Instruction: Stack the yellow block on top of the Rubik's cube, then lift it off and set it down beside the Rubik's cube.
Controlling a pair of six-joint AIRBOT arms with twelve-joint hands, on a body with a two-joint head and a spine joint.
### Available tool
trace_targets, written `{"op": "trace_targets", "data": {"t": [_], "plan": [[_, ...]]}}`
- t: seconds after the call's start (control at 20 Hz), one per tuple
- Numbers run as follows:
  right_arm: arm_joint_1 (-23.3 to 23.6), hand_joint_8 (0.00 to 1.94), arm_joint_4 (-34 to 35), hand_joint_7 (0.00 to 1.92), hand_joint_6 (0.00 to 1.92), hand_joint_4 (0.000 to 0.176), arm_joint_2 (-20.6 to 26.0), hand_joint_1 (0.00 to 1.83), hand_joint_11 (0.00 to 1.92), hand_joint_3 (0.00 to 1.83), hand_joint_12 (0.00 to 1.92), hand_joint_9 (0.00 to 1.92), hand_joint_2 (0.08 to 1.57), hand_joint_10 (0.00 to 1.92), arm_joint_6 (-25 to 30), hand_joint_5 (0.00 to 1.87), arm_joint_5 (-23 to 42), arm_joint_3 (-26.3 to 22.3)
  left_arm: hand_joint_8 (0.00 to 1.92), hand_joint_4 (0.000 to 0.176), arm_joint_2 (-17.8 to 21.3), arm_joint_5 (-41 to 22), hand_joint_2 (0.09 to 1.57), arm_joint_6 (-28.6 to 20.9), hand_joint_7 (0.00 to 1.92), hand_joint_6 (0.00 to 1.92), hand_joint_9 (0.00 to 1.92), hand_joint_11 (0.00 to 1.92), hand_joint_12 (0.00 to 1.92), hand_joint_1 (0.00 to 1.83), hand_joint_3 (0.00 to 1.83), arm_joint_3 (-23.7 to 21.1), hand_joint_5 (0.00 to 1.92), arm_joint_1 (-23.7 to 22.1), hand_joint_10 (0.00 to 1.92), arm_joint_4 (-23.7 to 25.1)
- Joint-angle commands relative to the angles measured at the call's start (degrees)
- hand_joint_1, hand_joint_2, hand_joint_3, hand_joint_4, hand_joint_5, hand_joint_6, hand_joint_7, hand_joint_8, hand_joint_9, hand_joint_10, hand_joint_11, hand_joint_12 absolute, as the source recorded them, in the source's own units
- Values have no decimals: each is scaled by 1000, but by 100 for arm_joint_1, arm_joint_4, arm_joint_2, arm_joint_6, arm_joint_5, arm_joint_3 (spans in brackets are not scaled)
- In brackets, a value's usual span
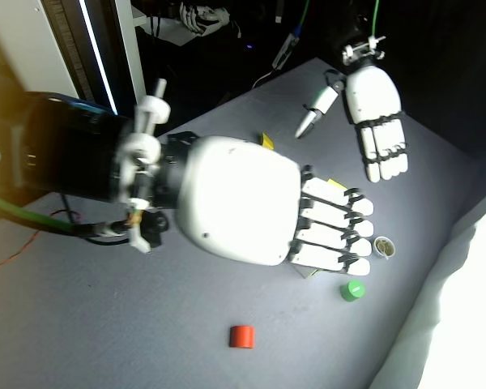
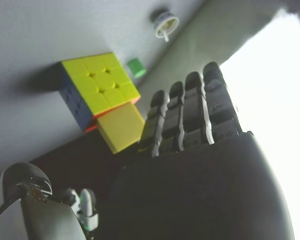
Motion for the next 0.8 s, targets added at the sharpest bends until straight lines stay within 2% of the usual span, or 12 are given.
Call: {"op": "trace_targets", "data": {"t": [0.0, 0.15, 0.2, 0.25, 0.35, 0.4, 0.5, 0.6, 0.65, 0.75], "plan": [[125, 0, 230, 0, 0, 0, -2, 795, 0, 5, 0, 0, 1053, 0, 21, 0, 471, 56, 7, 0, 167, -789, 797, -580, 20, 5, 34, 63, 32, 126, 7, -75, 15, 70, 12, 596], [116, 0, 739, 0, 0, 0, -217, 834, 0, 0, 0, 0, 1018, 0, 18, 0, 365, 193, 15, 0, 382, -827, 800, -1737, 46, 11, 46, 70, 37, 160, 6, -420, 33, 272, 14, 1958], [115, 0, 764, 0, 0, 0, -331, 875, 0, 0, 0, 0, 1006, 0, 17, 0, 355, 280, 14, 0, 438, -828, 800, -2232, 47, 9, 44, 69, 37, 165, 6, -556, 32, 301, 12, 2585], [116, 0, 857, 0, 0, 0, -411, 873, 0, 0, 0, 0, 1017, 0, 16, 0, 352, 344, 8, 0, 477, -827, 802, -2525, 37, 7, 37, 64, 36, 153, 6, -659, 30, 317, 8, 2976], [125, 0, 1026, 0, 0, 0, -615, 886, 0, 1, 0, 0, 1043, 0, 14, 0, 388, 508, 7, 0, 541, -828, 807, -3437, 42, 7, 44, 65, 40, 180, 6, -918, 39, 334, 8, 4087], [125, 0, 1027, 0, 0, 0, -660, 886, 0, 1, 0, 0, 1043, 0, 13, 0, 430, 549, 7, 0, 553, -836, 807, -3769, 42, 7, 44, 65, 40, 180, 6, -981, 39, 327, 8, 4477], [82, 0, 1039, 0, 0, 0, -795, 808, 0, 18, 0, 0, 1079, 0, 59, 0, 691, 768, 1, 0, 546, -1130, 829, -4682, 18, 0, 20, 34, 29, 115, 13, -1117, 6, 326, 1, 5574], [18, 0, 1034, 0, 0, 0, -921, 783, 0, 21, 0, 0, 1088, 0, 126, 0, 889, 967, 12, 0, 581, -1224, 819, -5315, 44, 11, 53, 63, 44, 143, 5, -1170, 30, 328, 14, 6189], [-18, 0, 992, 0, 0, 0, -1012, 854, 0, 11, 0, 0, 1070, 0, 155, 0, 933, 1086, 3, 0, 605, -1267, 835, -5558, 25, 2, 31, 42, 36, 136, 11, -1201, 12, 310, 4, 6500], [-139, 0, 799, 0, 0, 0, -1146, 882, 0, 0, 0, 0, 1034, 0, 580, 0, 1027, 1261, 1, 0, 646, -1563, 852, -5895, 13, 1, 16, 28, 33, 139, 15, -1228, 5, 158, 1, 7260]]}}
